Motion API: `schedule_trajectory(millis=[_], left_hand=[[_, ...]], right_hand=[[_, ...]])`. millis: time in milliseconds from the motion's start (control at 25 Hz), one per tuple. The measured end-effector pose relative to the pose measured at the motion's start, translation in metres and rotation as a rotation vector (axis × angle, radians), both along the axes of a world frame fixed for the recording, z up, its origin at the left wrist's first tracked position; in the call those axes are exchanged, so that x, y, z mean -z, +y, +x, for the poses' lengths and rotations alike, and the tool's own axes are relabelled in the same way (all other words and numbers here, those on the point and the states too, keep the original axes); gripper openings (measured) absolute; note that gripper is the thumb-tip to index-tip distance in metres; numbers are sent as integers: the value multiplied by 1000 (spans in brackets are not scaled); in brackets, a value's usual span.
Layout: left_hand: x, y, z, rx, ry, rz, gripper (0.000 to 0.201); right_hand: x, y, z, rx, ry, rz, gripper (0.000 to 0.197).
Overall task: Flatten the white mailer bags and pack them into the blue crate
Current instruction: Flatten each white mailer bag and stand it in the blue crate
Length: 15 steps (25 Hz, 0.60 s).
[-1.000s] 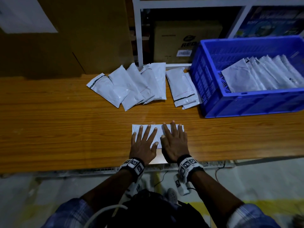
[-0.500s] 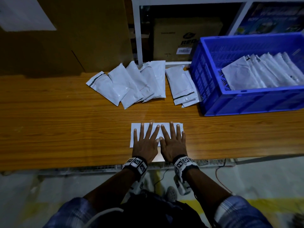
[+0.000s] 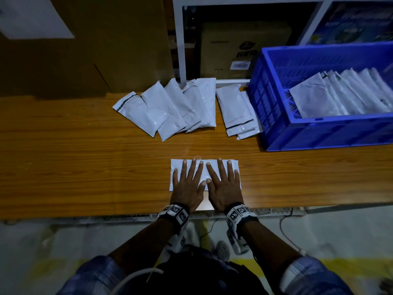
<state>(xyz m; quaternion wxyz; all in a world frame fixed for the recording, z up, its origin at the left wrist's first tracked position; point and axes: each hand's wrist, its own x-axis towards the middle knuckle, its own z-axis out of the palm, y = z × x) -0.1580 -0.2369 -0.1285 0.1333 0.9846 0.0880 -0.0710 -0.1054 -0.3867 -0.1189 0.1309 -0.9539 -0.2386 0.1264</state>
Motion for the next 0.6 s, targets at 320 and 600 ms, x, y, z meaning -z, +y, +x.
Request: schedule_trajectory(millis=[320,600], left_hand=[[8,14,-7,21,-57,-5,62],[3,21,-7,67,6,-12,75]], right_hand=[[2,1,2,12,-18,-19,55],[-2,2,2,-10,14,-28,56]])
